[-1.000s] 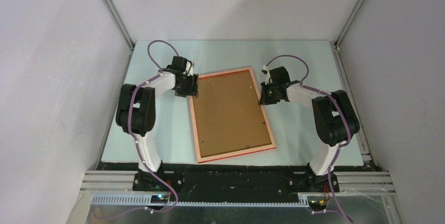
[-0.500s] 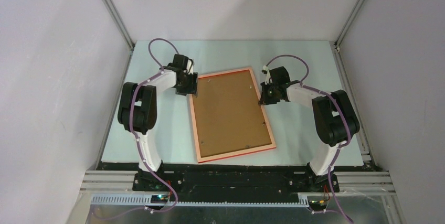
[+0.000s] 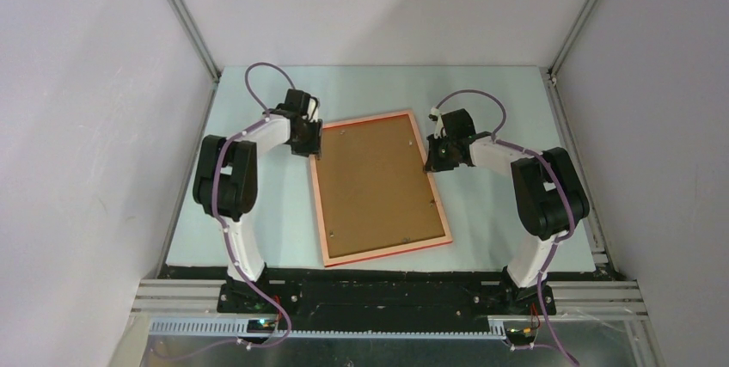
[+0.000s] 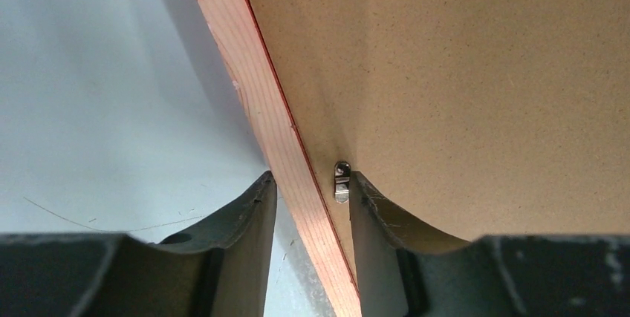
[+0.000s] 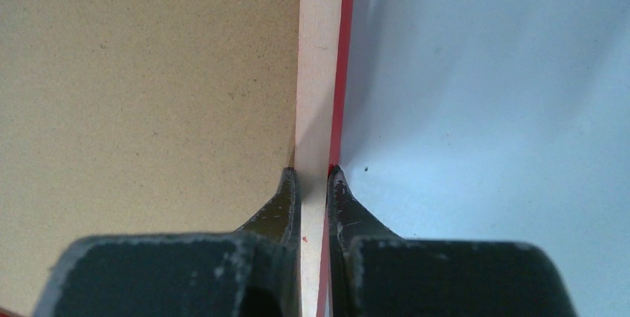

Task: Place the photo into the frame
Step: Install the photo frame at the center of the board.

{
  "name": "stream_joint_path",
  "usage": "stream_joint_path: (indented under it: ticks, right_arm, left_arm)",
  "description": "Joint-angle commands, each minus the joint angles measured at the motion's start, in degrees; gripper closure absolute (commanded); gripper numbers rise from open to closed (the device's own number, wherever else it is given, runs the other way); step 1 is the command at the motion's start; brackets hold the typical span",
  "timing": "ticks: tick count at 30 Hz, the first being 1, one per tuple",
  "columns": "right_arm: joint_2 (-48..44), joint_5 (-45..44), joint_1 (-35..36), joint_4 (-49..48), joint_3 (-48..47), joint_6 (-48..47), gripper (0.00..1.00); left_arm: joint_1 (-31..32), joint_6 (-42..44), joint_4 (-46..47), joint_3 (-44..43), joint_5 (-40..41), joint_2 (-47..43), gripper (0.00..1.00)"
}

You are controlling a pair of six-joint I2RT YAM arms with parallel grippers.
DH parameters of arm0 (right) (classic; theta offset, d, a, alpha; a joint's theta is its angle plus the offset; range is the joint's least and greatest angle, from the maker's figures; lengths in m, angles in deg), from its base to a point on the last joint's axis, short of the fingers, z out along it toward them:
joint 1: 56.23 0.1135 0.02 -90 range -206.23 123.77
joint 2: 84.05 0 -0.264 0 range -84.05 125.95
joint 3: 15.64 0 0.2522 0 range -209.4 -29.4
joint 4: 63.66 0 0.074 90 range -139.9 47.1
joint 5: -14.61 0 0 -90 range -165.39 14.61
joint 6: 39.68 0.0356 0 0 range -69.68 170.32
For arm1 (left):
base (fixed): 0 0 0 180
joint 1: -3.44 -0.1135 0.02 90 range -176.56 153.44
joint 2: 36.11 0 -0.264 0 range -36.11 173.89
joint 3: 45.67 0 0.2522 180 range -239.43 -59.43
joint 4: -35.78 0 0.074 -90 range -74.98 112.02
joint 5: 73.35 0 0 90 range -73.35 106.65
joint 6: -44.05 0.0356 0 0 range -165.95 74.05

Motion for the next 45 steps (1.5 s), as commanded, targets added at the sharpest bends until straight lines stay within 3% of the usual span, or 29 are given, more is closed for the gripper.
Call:
stream_joint_path:
  ticks: [1,15,19,30,38,45]
  right_arm:
    - [-3.0,3.0,0.1,-4.4,-0.7,-0.1,1.0]
    - [-2.7,3.1,0.2,-4.4,-0.7,-0.2,1.0]
    - [-2.7,3.1,0.2,-4.5,-0.8,-0.2,1.0]
    - [-2.5,2.0,-0.7,-5.3,-0.7,0.9,1.0]
    - [-2.0,-1.1,-3.9,-5.6,-0.7,5.0,1.0]
    - [-0.1,-2.5,-5.3,-8.2,-0.7,9.9,1.0]
  left_arm:
    - [0.4,1.6,-0.6,1.6,0.6,-2.3,0.6]
    - [0.3,2.3,-0.6,1.9,0.0,-3.2,0.65]
    - [0.3,2.5,-0.9,2.0,-0.4,-3.8,0.56]
    - [0.4,6.3,-1.9,4.5,-7.5,-10.6,0.17]
    - [0.5,10.6,-3.6,8.9,-13.7,-16.1,0.12]
    - [2.8,13.2,-5.5,13.9,-14.2,-19.4,0.07]
